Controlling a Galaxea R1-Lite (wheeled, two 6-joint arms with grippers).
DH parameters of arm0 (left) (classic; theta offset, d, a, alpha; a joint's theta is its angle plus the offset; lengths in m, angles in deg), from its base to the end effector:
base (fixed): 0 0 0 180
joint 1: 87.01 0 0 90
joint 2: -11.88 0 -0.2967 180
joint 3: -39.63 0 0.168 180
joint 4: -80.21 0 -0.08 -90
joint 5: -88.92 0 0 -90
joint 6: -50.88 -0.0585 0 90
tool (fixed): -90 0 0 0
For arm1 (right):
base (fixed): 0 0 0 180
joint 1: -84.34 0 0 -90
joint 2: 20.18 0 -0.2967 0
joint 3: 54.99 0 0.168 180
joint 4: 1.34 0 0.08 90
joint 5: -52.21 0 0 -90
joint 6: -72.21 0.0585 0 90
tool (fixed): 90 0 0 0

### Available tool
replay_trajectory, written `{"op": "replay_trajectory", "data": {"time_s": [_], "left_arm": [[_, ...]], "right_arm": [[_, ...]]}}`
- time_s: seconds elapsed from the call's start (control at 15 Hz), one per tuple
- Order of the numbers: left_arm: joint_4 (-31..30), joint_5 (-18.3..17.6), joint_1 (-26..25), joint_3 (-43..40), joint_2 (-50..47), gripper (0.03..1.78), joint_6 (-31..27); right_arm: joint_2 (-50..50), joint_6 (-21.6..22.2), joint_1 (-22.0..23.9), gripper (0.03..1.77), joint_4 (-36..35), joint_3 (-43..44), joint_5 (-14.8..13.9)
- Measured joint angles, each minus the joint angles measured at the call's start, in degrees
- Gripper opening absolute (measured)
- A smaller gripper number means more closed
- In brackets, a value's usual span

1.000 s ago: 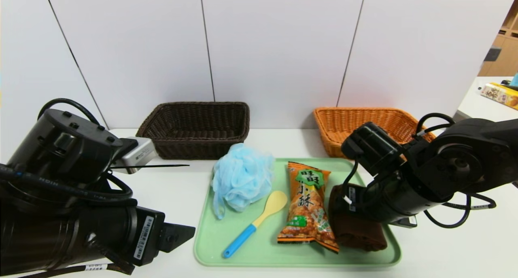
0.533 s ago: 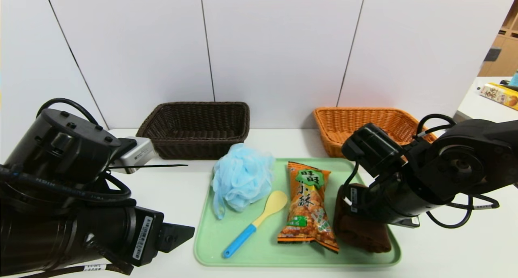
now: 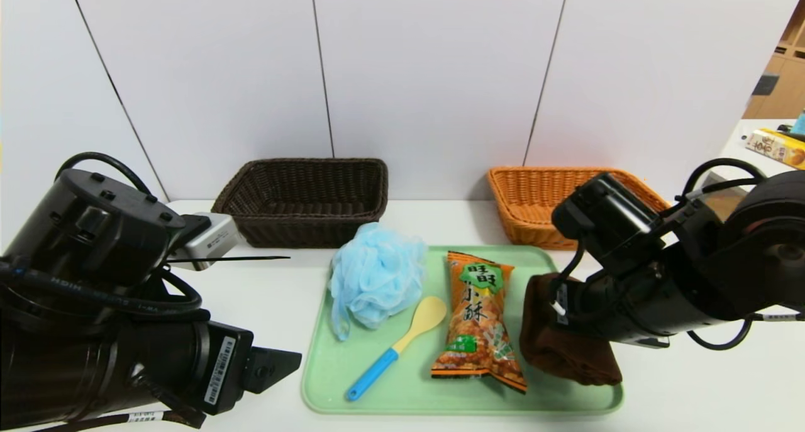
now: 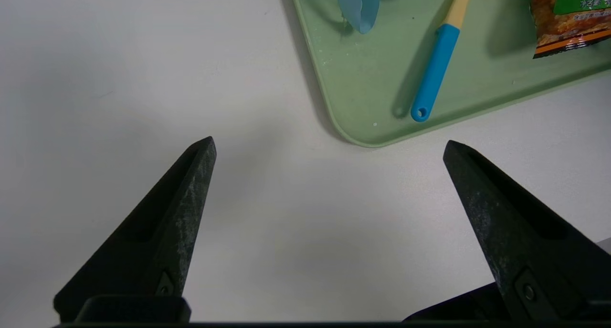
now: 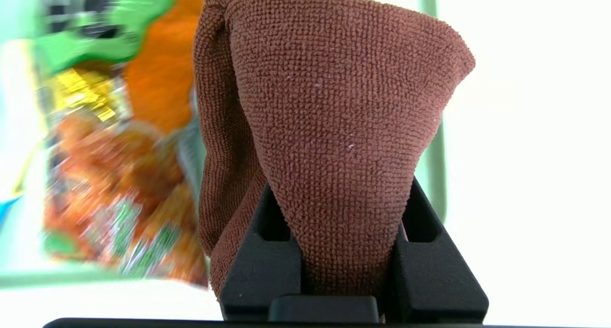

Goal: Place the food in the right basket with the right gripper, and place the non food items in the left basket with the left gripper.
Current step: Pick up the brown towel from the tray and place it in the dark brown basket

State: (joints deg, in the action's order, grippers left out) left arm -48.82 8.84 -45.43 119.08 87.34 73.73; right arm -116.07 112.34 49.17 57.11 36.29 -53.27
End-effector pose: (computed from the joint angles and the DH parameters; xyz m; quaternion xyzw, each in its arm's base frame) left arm 0.1466 -0.1166 0.1983 -0.0050 0.4015 -0.1741 0.8992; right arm 0.2213 0.1368 0.1601 0.0780 0.4940 -0.0253 0.8656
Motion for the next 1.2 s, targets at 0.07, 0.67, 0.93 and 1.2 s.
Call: {"op": "replay_trajectory", "data": {"time_s": [0.07, 0.67, 0.93, 1.2], "left_arm": [[-0.05, 0.00, 0.00, -0.09, 0.00, 1.69, -0.05], [-0.16, -0.15, 0.00, -0.05, 0.17, 1.69, -0.24], [-0.16, -0.12, 0.00, -0.13, 0.06, 1.69, -0.11], [-0.13, -0.15, 0.00, -0.96, -0.79, 1.69, 0.16]], "right_arm": [[1.84, -0.15, -0.57, 0.44, 0.76, 0.12, -0.61], [17.48, -16.52, -5.10, 0.44, 1.93, 14.31, -6.47], [17.37, -27.98, -8.20, 0.44, -1.73, 22.30, -7.73], [13.26, -34.71, -9.16, 0.44, -12.07, 23.60, -7.34]]}}
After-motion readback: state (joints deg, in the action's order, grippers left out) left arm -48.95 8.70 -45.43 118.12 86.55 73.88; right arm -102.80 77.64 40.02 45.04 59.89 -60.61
